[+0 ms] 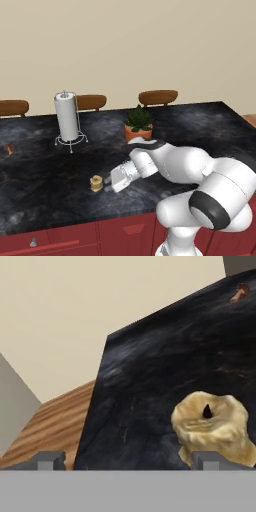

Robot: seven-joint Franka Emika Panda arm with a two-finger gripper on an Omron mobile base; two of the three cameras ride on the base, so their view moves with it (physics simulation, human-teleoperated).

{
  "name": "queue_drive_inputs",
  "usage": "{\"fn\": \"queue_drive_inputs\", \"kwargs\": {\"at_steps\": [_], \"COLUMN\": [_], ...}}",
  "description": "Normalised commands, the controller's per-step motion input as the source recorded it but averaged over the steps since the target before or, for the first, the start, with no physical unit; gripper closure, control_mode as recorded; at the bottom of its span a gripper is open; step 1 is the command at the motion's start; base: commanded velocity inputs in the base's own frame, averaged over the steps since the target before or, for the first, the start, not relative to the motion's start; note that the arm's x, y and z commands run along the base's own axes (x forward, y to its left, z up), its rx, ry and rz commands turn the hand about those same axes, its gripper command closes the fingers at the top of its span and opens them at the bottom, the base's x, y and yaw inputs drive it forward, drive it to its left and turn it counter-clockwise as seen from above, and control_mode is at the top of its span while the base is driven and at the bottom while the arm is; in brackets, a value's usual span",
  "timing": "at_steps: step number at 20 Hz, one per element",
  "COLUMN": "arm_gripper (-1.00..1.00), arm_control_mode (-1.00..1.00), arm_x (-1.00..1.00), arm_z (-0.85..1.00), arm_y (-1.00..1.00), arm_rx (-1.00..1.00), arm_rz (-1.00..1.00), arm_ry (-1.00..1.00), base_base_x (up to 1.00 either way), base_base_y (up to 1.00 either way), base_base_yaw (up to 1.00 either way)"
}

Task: Pick the candle and candle from the dining table and place them in the open cabinet. Close the cabinet after placing the objects.

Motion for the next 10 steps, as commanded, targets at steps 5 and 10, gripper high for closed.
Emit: {"fn": "queue_drive_inputs", "kwargs": {"at_steps": [5,10], "arm_gripper": [-1.0,-1.0], "arm_control_mode": [-1.0,-1.0], "arm_x": [0.0,0.0], "arm_z": [-0.02,0.0], "arm_y": [0.03,0.0], "arm_rx": [0.0,0.0], "arm_rz": [0.0,0.0], "arm_ry": [-0.01,-0.05], "base_base_x": [0.0,0.0], "base_base_y": [0.0,0.0], "base_base_yaw": [0.0,0.0]}}
